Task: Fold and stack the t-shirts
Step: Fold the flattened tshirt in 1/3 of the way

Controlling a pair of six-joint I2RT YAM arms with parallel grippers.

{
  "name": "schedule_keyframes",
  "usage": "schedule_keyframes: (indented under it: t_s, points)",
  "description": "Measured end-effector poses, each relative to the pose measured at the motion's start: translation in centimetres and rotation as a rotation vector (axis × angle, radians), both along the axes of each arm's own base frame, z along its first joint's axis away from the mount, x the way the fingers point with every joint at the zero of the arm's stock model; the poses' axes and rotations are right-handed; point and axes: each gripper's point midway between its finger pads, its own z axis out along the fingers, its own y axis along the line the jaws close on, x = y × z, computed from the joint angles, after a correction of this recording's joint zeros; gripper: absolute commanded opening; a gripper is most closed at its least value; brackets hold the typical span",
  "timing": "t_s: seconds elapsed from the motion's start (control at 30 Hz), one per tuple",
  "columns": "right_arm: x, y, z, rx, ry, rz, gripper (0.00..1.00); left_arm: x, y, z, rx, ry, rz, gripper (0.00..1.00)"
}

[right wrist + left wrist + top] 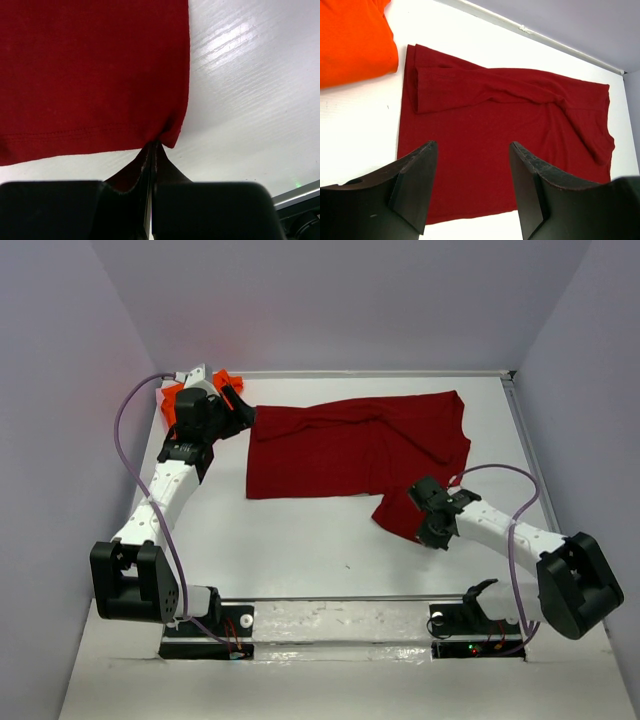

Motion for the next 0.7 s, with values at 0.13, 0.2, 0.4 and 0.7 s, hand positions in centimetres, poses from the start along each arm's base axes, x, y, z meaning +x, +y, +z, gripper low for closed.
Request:
schedule_keyframes:
  t_s: [0.13,0.2,0.4,0.7]
  points:
    - [0.9,0.0,1.4,0.001,-0.053,0.031,0.00,0.1,0.1,-0.3,0.003,0.007,0.004,0.68]
    - [1.9,0.3,2.7,0.008,-0.100,0.053,0.01,0.3,0.0,-1.0,0.004,0.025,0.003,0.68]
    - [3.5,1.1,5.9,0.044,-0.195,0.077,0.01,0.4,-0.1,-2.4,0.007,0.064,0.001,0.68]
    - [3.2,0.8,6.3,0.038,-0.201,0.102,0.70,0.4,0.0,-2.4,0.008,0.066,0.001,0.68]
